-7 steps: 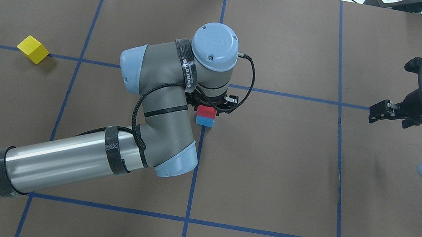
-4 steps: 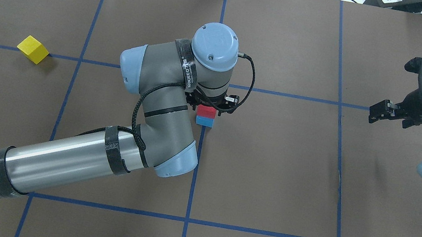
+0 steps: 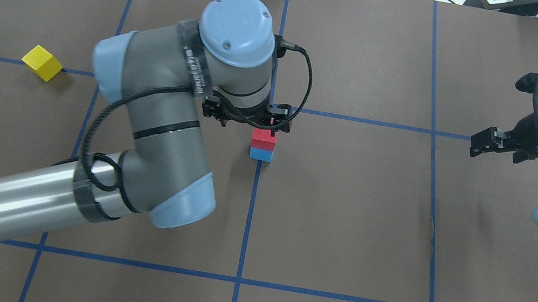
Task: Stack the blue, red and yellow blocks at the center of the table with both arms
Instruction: 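Move the left gripper back toward the yellow cube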
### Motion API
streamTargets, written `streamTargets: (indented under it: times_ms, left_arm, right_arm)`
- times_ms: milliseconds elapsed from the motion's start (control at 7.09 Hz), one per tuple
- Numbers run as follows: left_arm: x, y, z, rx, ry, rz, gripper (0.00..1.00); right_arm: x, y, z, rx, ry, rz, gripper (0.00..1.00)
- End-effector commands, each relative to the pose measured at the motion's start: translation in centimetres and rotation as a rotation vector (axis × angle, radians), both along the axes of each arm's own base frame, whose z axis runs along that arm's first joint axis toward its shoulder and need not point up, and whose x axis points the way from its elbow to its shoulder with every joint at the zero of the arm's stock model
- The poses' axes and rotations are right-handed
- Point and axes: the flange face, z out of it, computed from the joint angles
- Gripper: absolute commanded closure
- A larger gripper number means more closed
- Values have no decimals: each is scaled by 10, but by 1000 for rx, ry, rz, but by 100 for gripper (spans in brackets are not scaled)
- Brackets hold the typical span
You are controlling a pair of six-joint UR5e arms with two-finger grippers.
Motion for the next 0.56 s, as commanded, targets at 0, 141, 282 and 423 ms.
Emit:
streamTargets:
  times_ms: [0, 141, 282, 423]
  left_arm:
    - [-124, -15, 67, 90, 1, 49, 1]
    - [-166, -44, 118, 150, -73, 78, 1]
    - [-209, -75, 187, 234, -159, 153, 1]
    - [-235, -108, 261, 298, -175, 229, 1]
  right_arm:
    - [1, 0, -1, 3, -2, 1, 0]
    - [1, 0, -1, 4, -1, 0, 0]
    - [1, 0, -1, 5, 0, 1, 0]
    - [1, 0, -2, 5, -2, 0, 0]
